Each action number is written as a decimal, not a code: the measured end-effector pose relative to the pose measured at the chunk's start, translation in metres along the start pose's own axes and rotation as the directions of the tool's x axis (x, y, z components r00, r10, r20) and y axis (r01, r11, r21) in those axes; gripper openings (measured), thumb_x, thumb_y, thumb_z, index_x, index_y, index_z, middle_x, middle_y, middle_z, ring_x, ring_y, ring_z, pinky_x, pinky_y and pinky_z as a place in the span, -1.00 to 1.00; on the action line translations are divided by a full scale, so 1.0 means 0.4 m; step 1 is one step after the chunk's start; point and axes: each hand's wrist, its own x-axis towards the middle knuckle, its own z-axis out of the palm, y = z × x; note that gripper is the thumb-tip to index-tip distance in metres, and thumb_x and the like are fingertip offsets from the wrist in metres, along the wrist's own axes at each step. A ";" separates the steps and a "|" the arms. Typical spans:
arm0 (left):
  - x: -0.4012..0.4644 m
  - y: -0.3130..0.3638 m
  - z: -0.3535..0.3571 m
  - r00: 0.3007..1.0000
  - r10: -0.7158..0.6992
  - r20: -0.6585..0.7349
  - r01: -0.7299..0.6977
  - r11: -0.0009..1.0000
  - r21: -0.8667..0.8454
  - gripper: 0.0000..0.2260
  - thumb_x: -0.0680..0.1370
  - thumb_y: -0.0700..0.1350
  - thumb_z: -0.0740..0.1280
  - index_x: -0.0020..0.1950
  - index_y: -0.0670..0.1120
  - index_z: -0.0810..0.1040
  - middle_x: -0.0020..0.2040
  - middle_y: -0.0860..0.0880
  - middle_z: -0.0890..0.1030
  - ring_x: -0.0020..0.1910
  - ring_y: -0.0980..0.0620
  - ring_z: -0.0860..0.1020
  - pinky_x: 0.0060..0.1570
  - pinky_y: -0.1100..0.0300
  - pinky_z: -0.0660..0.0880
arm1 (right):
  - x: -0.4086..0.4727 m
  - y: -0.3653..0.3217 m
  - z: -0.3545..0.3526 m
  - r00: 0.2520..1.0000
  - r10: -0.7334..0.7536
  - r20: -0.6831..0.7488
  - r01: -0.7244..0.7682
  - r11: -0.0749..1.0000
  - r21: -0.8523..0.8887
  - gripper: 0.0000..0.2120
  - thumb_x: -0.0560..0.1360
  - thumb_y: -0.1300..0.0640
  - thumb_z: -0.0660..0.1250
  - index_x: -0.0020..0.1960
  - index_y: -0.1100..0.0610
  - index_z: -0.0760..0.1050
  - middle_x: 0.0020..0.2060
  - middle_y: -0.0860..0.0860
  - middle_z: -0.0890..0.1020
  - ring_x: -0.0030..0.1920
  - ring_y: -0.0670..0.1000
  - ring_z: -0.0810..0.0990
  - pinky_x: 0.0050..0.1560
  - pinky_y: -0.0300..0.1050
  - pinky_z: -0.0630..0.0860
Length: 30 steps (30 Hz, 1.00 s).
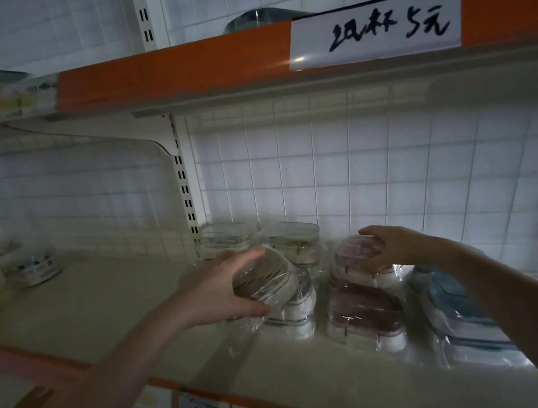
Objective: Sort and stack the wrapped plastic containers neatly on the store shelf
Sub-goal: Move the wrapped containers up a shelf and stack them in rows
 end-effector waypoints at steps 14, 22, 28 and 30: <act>0.021 -0.016 0.021 1.000 -0.026 -0.001 0.026 0.999 0.020 -0.15 0.15 0.41 0.32 0.43 0.36 0.15 0.37 0.16 0.33 0.30 0.14 0.34 0.26 0.06 0.39 | 0.093 0.057 0.039 0.970 -0.187 0.153 0.199 0.978 -0.064 -0.45 0.49 0.17 0.37 0.44 0.00 0.29 0.39 0.00 0.36 0.34 -0.03 0.34 0.23 -0.32 0.17; 0.015 -0.014 0.031 1.000 -0.024 -0.004 0.024 1.000 0.014 -0.12 0.15 0.42 0.34 0.44 0.33 0.17 0.40 0.17 0.33 0.33 0.14 0.34 0.28 0.06 0.37 | 0.063 0.048 0.062 0.956 -0.280 0.081 0.291 0.931 -0.218 -0.57 0.57 0.06 0.24 0.43 -0.05 0.32 0.33 0.05 0.42 0.29 0.06 0.43 0.27 -0.09 0.33; -0.004 -0.005 0.022 0.997 -0.055 -0.049 0.055 0.999 -0.001 -0.15 0.18 0.36 0.38 0.44 0.31 0.20 0.35 0.15 0.35 0.31 0.13 0.36 0.25 0.13 0.38 | 0.000 0.007 0.073 0.949 -0.228 -0.217 0.145 0.929 -0.341 -0.60 0.58 -0.08 0.15 0.40 -0.06 0.30 0.23 0.02 0.47 0.21 0.08 0.45 0.19 -0.04 0.40; -0.016 -0.001 0.020 0.988 -0.108 -0.110 0.109 0.994 0.006 -0.19 0.25 0.24 0.47 0.45 0.28 0.21 0.32 0.13 0.35 0.27 0.10 0.39 0.20 0.13 0.41 | -0.029 -0.011 0.079 0.928 -0.209 -0.309 0.111 0.945 -0.307 -0.64 0.57 -0.05 0.16 0.34 -0.01 0.36 0.16 0.03 0.50 0.16 0.07 0.48 0.12 -0.05 0.43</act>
